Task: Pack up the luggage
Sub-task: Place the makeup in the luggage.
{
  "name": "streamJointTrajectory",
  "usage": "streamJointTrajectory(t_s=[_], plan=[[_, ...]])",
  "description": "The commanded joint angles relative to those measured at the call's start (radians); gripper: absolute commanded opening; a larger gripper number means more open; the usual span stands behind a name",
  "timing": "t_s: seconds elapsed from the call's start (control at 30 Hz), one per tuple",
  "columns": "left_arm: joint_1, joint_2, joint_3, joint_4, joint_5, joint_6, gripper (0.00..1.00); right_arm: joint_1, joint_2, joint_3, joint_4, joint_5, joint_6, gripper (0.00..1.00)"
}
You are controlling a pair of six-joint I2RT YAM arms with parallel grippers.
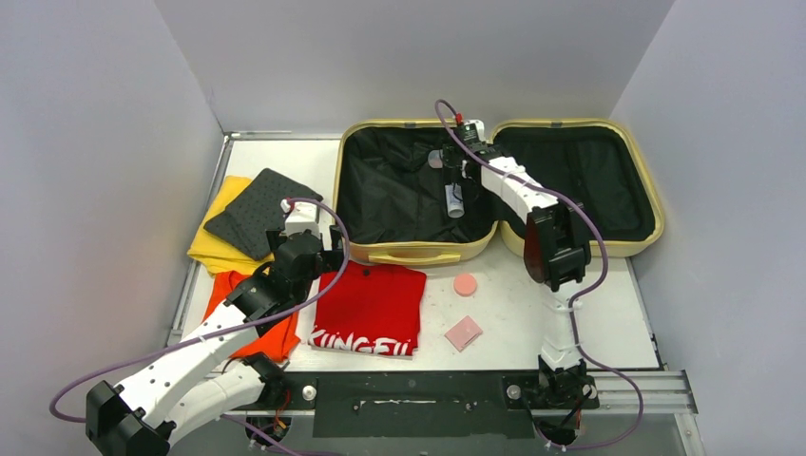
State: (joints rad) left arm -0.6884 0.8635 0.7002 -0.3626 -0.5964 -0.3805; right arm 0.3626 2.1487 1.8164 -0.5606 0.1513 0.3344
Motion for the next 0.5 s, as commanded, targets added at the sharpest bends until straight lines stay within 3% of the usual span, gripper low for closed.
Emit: streamJointTrajectory(t_s=[0.0, 0.23, 0.47], plan=[[-0.007, 0.004, 0.041, 0.031, 0.003, 0.003, 0.93, 0.05, -0.046, 0.065, 0.115, 0.059, -0.052, 0.65], [-0.008, 0.008, 0.041, 0.018, -0.017, 0.003, 0.93, 0.042, 0.11, 0.276, 0.133, 0.078, -0.005, 0.74], [-0.007, 0.02, 0.043, 0.02, -0.024, 0.008, 0.93, 0.044, 0.244, 0.412, 0.116, 0.101, 0.05, 0.74]])
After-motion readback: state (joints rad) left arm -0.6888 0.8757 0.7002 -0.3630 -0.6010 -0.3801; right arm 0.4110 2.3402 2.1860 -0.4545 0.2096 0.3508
